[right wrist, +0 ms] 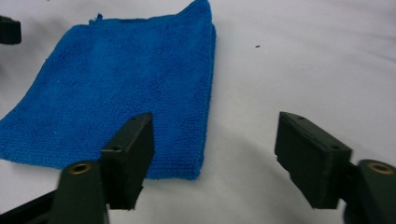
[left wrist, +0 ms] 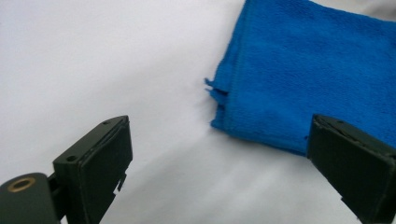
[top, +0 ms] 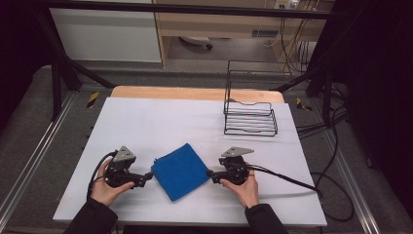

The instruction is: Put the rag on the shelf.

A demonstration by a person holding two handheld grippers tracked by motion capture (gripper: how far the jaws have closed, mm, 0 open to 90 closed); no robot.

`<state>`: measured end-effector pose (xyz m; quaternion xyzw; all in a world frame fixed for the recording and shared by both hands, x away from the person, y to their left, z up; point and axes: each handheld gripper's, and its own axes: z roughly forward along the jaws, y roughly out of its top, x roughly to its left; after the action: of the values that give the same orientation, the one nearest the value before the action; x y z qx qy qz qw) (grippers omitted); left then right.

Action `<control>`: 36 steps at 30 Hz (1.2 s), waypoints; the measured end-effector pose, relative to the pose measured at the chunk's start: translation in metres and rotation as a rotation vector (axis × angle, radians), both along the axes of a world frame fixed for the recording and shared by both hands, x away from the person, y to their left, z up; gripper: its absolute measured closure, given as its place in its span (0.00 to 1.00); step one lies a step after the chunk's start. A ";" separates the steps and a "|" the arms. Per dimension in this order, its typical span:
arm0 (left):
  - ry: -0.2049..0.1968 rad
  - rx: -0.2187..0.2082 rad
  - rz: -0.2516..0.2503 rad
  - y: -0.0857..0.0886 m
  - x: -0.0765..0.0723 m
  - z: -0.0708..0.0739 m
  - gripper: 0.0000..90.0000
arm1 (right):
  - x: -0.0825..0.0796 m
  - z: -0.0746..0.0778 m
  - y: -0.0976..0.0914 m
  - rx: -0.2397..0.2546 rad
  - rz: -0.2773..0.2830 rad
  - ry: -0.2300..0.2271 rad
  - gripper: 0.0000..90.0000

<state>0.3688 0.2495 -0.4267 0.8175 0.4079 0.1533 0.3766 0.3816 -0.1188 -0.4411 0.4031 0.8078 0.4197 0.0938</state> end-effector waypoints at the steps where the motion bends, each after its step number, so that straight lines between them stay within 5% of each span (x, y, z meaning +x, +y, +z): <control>1: -0.004 -0.004 0.011 0.001 0.000 0.000 0.09 | -0.001 -0.004 0.003 0.001 -0.003 0.010 0.46; 12: -0.018 -0.003 0.013 0.000 -0.001 0.000 0.10 | -0.004 -0.011 0.007 -0.014 -0.052 0.092 0.71; 19: -0.009 -0.016 0.013 -0.001 -0.001 0.000 0.15 | -0.004 -0.010 0.007 0.023 -0.047 0.139 0.96; 24: -0.026 -0.052 0.014 -0.003 0.002 0.005 0.21 | -0.003 -0.003 0.003 0.026 -0.037 0.150 0.98; 28: -0.045 -0.039 0.005 -0.014 0.011 0.014 0.37 | -0.002 0.002 0.000 0.019 -0.029 0.155 0.98; 36: 0.097 0.039 -0.054 -0.038 0.036 -0.006 0.66 | -0.002 0.006 -0.003 -0.004 -0.028 0.145 0.98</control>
<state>0.4045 0.2112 -0.4327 0.8419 0.4002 0.1111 0.3446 0.3798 -0.1221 -0.4350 0.4435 0.8077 0.3863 0.0418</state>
